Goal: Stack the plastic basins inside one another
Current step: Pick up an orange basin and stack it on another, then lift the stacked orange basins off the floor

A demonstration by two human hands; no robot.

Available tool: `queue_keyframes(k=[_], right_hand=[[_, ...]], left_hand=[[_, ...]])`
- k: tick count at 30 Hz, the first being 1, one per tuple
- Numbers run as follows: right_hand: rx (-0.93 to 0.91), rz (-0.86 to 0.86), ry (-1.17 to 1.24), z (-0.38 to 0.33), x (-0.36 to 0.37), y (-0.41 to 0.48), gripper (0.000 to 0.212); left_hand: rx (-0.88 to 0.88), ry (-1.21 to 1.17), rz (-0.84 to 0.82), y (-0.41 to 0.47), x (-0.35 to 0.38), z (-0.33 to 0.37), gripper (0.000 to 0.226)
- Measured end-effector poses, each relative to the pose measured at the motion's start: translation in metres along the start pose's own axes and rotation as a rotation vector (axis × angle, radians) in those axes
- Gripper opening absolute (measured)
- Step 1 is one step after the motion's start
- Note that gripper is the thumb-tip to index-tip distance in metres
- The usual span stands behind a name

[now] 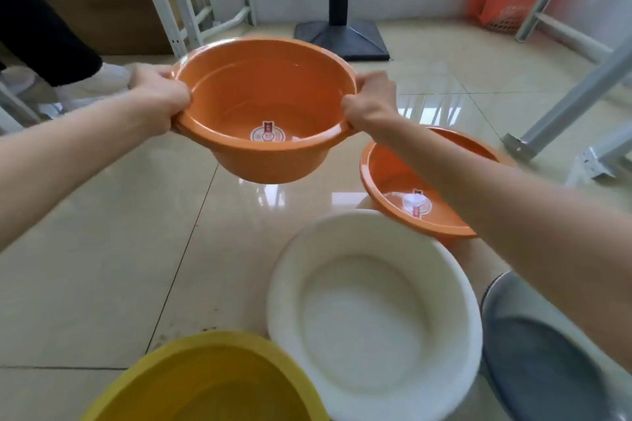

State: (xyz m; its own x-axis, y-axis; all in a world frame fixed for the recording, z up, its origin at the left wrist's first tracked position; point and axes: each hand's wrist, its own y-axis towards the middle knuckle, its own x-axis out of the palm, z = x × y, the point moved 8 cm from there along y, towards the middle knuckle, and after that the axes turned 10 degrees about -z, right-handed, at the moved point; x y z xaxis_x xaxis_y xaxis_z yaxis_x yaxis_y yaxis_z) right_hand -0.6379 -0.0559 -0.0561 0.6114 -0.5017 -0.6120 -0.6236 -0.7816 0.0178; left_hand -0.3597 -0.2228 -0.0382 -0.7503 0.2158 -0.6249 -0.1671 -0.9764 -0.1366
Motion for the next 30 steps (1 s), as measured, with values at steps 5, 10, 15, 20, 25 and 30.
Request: queue_keyframes(k=[5,10,15,20,25,30], right_hand=[[0.079,0.202,-0.07,0.023,-0.123,-0.011,0.01],[0.27,0.231,-0.14,0.109,-0.186,-0.028,0.027],[0.359,0.219,-0.169,0.203,-0.177,-0.047,0.032],[0.367,0.091,-0.271,0.267,-0.129,-0.048,0.036],[0.349,0.186,-0.274,0.281,-0.115,-0.045,0.04],[0.264,0.204,-0.183,0.219,-0.114,-0.035,0.046]], left_hand=[[0.142,-0.028,-0.083,-0.028,0.056,0.103,0.041],[0.189,-0.06,-0.217,-0.071,0.164,0.128,0.028],[0.164,0.041,-0.349,-0.081,0.251,0.091,0.02],[0.128,0.203,-0.457,-0.073,0.304,0.032,0.03],[0.142,0.011,-0.383,-0.064,0.316,0.01,0.039],[0.074,-0.118,-0.344,-0.052,0.28,0.006,0.031]])
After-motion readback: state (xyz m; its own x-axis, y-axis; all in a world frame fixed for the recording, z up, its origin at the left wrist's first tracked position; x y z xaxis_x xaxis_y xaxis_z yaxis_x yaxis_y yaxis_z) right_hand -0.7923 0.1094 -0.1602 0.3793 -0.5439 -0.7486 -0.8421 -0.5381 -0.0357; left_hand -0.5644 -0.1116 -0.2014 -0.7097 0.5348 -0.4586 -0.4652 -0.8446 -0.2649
